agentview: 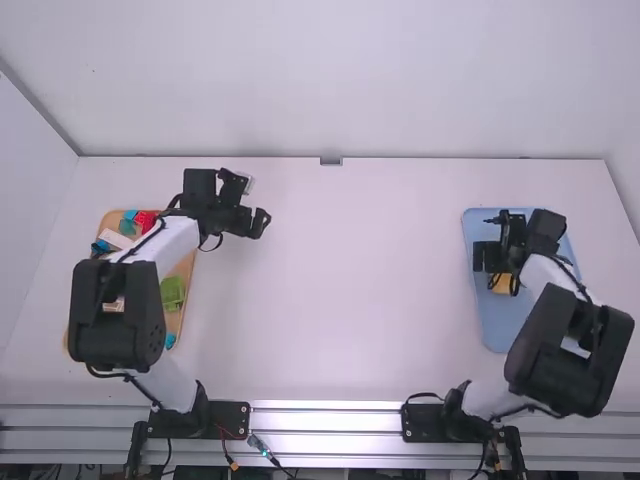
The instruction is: Assemble lego blocks to make yellow taxi
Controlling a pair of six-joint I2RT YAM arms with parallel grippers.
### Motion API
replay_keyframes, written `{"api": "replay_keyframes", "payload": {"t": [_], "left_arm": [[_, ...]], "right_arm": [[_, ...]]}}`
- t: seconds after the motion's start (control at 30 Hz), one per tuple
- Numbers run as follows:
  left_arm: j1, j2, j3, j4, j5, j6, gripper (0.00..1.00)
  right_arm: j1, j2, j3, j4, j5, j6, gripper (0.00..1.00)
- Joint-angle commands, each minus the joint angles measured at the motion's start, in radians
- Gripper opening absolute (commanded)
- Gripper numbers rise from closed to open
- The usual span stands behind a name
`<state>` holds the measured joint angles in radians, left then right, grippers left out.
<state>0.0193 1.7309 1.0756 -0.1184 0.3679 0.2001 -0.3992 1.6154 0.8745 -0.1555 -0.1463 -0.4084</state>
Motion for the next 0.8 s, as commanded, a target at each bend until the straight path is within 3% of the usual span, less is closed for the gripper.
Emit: {"api": "replay_keyframes", "payload": {"t": [0.0,0.17,0.6,0.77], "left_arm": [[-0.026,-0.058,0.009,-0.004,-0.019,-0.010,0.99],[-0.048,-0.137,0.009,-0.021,-0.019,-0.009,0.99],[-0.052,-0.526,0.009,-0.169,-0.018,-0.010,0.99],[-0.044,-0.607,0.001,-0.161,-0.026,-0.017,0.98]], "right_arm": [[0.048,-0.107,0.011,-0.028,0.016,0.019,0.99],[0.133,-0.240,0.011,-0.073,0.017,0.019,0.99],[0.406,-0.563,0.011,-0.077,0.021,-0.049,0.99],[0.449,-0.620,0.003,-0.077,0.028,-0.159,0.98]]}}
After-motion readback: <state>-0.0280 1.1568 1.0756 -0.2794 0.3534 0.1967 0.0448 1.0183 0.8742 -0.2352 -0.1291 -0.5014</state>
